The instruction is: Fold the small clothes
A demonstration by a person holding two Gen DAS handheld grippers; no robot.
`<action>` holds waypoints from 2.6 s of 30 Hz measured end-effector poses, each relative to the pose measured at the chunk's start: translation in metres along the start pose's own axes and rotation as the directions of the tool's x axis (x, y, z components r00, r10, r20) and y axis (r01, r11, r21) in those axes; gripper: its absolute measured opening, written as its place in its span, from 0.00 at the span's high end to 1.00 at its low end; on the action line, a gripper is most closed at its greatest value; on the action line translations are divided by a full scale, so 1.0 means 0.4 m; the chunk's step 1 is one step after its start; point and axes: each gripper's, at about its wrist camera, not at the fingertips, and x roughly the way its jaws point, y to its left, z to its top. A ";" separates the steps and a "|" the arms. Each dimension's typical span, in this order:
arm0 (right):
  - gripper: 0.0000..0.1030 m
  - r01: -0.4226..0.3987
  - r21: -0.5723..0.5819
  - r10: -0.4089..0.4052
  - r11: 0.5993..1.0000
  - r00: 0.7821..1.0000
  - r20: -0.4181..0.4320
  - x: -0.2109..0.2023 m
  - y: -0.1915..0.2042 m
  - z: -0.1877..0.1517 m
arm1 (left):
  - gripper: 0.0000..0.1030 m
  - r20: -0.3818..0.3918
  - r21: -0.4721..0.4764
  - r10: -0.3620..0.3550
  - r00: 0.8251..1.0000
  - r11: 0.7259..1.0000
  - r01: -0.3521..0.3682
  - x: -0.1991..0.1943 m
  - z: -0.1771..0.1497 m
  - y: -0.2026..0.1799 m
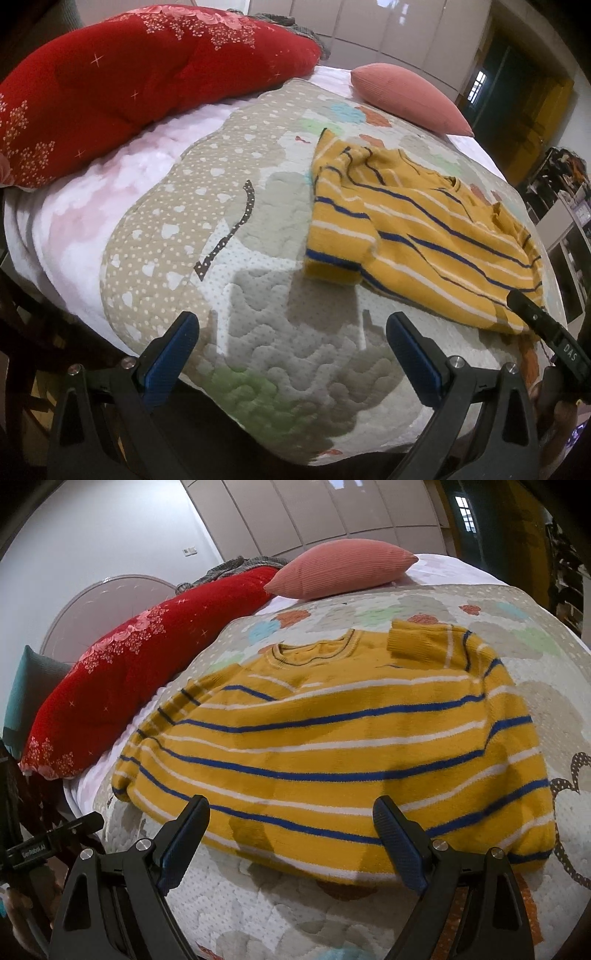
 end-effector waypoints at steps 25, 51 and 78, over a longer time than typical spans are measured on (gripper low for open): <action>0.10 0.046 -0.040 -0.047 0.998 0.999 -0.021 0.021 0.048 0.011 | 0.02 -0.029 -0.094 -0.034 0.999 0.995 0.031 0.050 -0.015 0.109; 0.10 0.043 -0.634 -0.138 0.772 0.985 -0.102 0.341 0.543 0.022 | 0.02 0.046 -0.340 0.051 0.998 0.940 -0.033 -0.021 -0.046 0.439; 0.87 -0.012 0.060 0.007 0.998 0.997 0.076 0.024 0.038 0.297 | 0.02 0.125 -0.085 0.014 0.992 0.996 -0.004 -0.156 0.014 0.123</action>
